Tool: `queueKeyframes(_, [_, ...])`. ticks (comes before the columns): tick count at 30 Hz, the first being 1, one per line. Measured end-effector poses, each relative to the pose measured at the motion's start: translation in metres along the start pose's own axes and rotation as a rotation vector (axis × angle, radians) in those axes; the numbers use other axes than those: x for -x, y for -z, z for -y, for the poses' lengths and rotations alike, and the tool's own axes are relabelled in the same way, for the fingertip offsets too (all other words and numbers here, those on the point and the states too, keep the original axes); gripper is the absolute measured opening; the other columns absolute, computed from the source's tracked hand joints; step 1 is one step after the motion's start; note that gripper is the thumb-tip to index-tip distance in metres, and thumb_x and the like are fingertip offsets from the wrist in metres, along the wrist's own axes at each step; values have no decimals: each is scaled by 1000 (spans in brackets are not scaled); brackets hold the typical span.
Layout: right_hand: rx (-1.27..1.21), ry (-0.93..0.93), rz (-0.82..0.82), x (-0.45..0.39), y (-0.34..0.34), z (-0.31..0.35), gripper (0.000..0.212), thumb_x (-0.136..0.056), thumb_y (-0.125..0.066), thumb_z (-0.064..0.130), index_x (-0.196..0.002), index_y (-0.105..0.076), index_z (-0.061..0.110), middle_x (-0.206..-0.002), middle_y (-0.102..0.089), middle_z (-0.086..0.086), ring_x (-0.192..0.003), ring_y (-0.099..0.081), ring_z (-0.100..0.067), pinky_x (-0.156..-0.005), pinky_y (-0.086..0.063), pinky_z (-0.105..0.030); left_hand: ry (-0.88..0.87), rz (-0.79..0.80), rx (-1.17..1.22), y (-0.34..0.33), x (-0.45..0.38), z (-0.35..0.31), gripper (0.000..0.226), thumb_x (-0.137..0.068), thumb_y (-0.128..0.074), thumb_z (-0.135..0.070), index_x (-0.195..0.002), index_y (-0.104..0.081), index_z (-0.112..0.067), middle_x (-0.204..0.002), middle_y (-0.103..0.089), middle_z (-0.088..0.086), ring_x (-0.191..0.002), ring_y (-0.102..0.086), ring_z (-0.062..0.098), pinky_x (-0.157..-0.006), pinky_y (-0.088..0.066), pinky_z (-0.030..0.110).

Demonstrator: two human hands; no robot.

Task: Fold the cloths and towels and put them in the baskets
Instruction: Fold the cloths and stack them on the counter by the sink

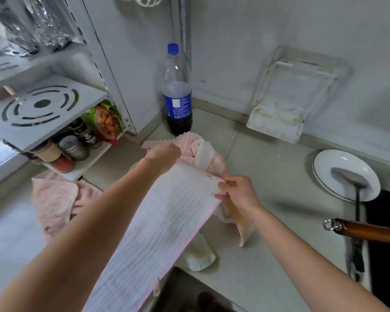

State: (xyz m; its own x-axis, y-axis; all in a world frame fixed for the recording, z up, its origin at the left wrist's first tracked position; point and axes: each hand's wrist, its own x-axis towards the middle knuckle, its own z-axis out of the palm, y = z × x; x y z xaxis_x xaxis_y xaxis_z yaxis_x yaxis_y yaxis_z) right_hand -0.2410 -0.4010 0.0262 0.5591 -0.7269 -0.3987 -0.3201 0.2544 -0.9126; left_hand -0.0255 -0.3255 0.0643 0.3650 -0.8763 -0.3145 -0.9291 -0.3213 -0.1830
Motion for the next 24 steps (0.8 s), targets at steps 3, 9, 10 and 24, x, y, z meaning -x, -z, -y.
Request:
queueKeyframes(3, [107,43,-144,-11,2,0,28,-87,-54,-12,-71,-67,6,-83,-66,-12,-61,-59,-15,-49,-54,-19,91,-146,156,-3,-7,-7,28,-96,-51,-15,-123,-54,-12,-130,-51,9,-115,-54,26,-87,-48,34])
queueKeyframes(9, [767,5,-109,-13,-1,-15,9,-87,-62,19,-88,-67,11,-108,-70,-10,-94,-66,-28,-77,-51,-32,205,-50,358,-40,34,2,50,-96,-50,-26,-143,-35,-15,-150,-31,8,-137,-31,30,-104,-39,45])
queueKeyframes(10, [864,61,-133,-10,-8,-14,13,-89,-60,21,-94,-65,10,-111,-68,-10,-98,-64,-31,-77,-49,-34,239,-71,401,-47,47,9,47,-97,-49,-26,-141,-38,-16,-147,-38,6,-133,-39,27,-100,-42,42])
queueKeyframes(24, [1104,553,1022,171,-236,-85,29,-87,-65,31,-109,-59,13,-102,-61,-2,-91,-56,-18,-80,-47,-33,1010,-62,944,-222,325,94,34,-90,-60,-14,-120,-58,1,-120,-61,22,-111,-57,37,-90,-42,35])
